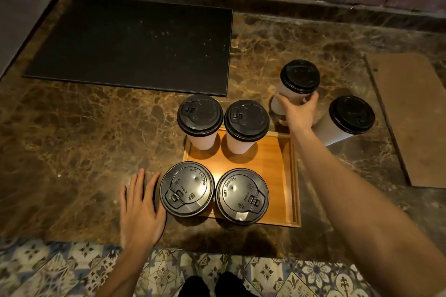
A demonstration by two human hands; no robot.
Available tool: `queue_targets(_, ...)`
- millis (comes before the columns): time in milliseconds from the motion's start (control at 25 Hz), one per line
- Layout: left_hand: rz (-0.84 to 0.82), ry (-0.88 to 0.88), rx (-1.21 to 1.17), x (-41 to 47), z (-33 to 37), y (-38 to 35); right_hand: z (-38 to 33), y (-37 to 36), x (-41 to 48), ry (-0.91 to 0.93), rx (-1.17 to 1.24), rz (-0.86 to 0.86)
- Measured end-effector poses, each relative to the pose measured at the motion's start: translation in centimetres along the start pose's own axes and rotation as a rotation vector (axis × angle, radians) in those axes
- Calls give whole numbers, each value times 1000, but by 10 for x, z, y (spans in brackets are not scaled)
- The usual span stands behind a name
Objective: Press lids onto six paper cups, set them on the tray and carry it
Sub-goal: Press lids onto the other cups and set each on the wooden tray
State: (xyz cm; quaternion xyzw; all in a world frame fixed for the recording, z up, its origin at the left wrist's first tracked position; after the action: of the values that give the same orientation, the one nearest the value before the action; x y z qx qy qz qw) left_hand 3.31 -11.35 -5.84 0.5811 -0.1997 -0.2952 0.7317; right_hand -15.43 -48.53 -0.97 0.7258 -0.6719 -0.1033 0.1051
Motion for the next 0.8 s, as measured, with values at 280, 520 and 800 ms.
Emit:
queue_targets(280, -10, 6, -4, -2, -1, 1, 4, 2, 8, 82, -10, 25)
queue_targets(520, -11, 34, 1, -2, 3, 6, -22, 10, 4, 140, -49, 16)
queue_targets(800, 2, 31, -32, 0, 6, 8, -116, 35, -33, 348, -72, 17)
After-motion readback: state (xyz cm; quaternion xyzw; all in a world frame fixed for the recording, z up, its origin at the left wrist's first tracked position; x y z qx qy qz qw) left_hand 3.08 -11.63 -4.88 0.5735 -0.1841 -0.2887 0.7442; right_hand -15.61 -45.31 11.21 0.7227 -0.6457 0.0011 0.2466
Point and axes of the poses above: each hand's wrist, its own x-axis towards the middle knuckle, its own y-axis out of the back of the hand, z = x × y, the point moved 4 cm from there along x, towards the middle knuckle, and after that the axes turned 8 degrees about y, right-handed, at the moved point
